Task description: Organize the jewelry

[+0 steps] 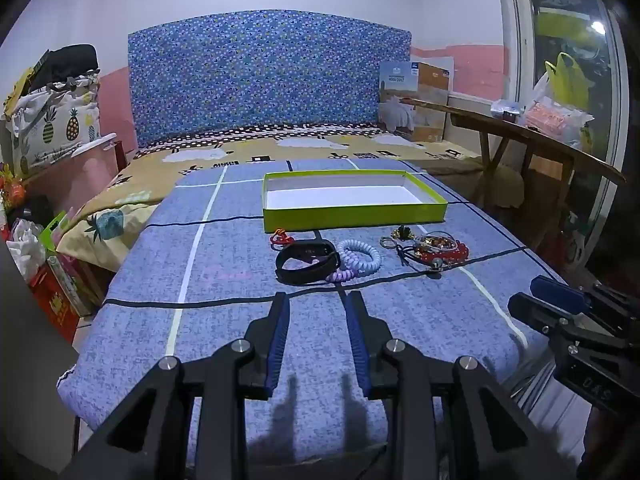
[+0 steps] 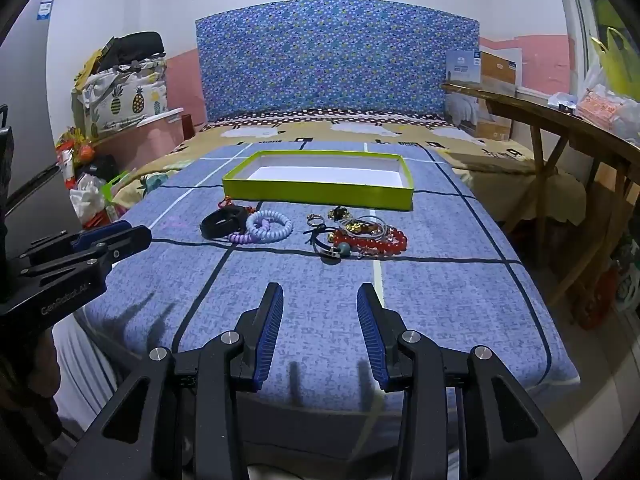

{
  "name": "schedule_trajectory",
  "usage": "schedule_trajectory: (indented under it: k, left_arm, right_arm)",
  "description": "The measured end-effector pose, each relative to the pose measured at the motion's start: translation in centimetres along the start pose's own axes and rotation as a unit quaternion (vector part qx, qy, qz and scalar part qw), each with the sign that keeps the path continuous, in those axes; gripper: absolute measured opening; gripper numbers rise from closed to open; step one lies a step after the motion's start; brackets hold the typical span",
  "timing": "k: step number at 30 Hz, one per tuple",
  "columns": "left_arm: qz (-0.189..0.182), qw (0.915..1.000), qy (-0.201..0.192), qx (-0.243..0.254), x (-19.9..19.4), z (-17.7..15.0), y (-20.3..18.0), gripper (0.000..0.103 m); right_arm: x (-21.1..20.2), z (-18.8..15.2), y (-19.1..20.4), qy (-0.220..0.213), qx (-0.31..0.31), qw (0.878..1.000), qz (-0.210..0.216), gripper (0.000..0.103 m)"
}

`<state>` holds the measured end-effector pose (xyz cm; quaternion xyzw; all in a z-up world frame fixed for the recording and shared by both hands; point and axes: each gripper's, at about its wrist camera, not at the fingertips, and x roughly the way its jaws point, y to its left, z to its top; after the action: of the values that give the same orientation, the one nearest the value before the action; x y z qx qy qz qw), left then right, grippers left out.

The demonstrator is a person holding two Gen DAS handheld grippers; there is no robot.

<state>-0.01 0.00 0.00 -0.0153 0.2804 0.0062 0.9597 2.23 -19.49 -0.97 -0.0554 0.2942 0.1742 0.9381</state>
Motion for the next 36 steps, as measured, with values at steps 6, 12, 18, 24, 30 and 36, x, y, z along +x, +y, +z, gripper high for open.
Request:
schedule_trajectory:
  k: [6, 12, 18, 24, 30, 36]
  left_arm:
    - [-0.006, 0.9999, 0.008, 0.002, 0.40, 0.12, -0.25, 0.031]
    - [-0.008, 0.9999, 0.007, -0.006, 0.07, -0.04, 0.38, 0.031]
    - [-0.011, 0.9999, 0.009, -0.010, 0.13, -0.21, 0.13, 0.031]
    - [-0.014, 0.9998, 0.009, -0.011, 0.12, -0.36, 0.37, 0.031]
    - [-0.016, 0.9998, 0.011, -0.011, 0.18, -0.48, 0.43, 0.031]
    - [-0.016, 0.9997, 0.012, -0.012, 0.15, -0.59, 0.38, 0.032]
  right_arm:
    - [-0.06, 0.05, -0.17, -0.002, 0.001, 1.000, 0.000, 0.039]
    - [-0.11, 0.04, -0.18, -0.002, 0.001, 1.000, 0.000, 0.039]
    - [-0.09, 0.03, -0.15, -0.002, 0.002, 1.000, 0.000, 0.039]
    - [-0.11, 0.02, -0.14, -0.002, 0.002, 1.000, 0.000, 0.039]
    - [-0.12, 0.01, -0.15, -0.003, 0.002, 1.000, 0.000, 0.039]
    - [-0.14, 0.00, -0.13, -0.003, 0.002, 1.000, 0.000, 0.039]
